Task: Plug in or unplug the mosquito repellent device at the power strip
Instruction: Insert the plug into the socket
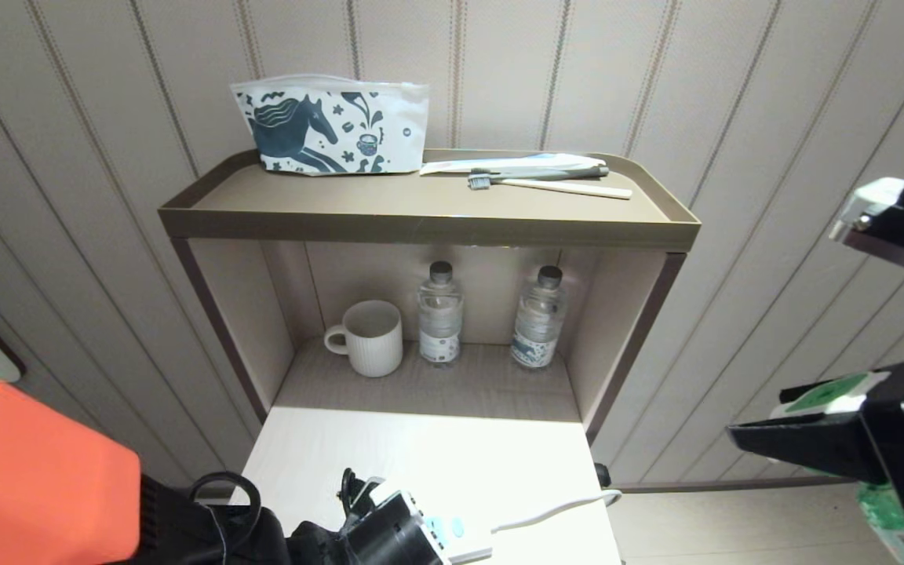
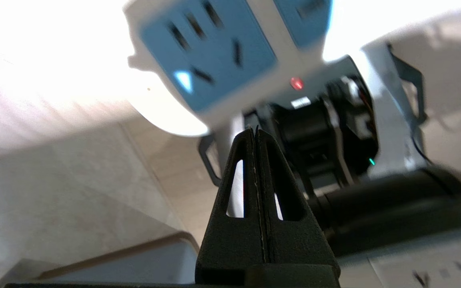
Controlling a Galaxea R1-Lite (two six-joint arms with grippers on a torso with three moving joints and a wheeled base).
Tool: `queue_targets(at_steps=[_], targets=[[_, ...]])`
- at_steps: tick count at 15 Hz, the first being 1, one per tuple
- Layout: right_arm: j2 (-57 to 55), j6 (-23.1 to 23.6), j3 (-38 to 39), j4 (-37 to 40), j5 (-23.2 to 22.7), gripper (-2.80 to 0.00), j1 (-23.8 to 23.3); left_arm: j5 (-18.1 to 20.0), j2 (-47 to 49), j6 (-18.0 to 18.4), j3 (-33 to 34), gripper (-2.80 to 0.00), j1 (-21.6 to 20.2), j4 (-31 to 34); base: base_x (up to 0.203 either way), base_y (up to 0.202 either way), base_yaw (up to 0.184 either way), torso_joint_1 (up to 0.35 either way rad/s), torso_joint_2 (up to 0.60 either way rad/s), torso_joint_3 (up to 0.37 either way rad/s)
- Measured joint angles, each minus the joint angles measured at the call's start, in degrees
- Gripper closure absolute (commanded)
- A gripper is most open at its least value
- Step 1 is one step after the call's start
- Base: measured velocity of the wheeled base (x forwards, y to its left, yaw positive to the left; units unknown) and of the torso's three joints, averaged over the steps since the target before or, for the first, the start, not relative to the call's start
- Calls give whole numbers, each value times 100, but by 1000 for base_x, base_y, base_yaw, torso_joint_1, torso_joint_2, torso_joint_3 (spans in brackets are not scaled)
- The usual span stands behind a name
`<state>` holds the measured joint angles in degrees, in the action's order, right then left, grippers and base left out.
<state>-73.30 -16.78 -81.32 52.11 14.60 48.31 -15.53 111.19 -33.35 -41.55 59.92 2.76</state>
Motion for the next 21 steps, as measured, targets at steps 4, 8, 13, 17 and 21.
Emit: queue_targets(at_steps=[4, 8, 13, 17, 21], targets=[[98, 0, 42, -2, 6, 0, 0, -271, 185, -3, -181, 0, -18, -4, 0, 0, 0, 0, 0, 0], [212, 8, 83, 1, 2, 0, 0, -323, 276, 4, -370, 0, -116, -4, 0, 0, 0, 0, 0, 0], [312, 17, 127, 1, 0, 0, 11, -454, 254, 0, -437, 0, -138, -4, 0, 0, 0, 0, 0, 0], [398, 36, 130, 1, 9, 0, 10, -459, -60, 10, -177, 0, -135, 9, 0, 0, 0, 0, 0, 0], [395, 36, 152, -7, 2, 0, 17, -464, -563, 23, 373, 0, -237, 7, 0, 0, 0, 0, 0, 0]])
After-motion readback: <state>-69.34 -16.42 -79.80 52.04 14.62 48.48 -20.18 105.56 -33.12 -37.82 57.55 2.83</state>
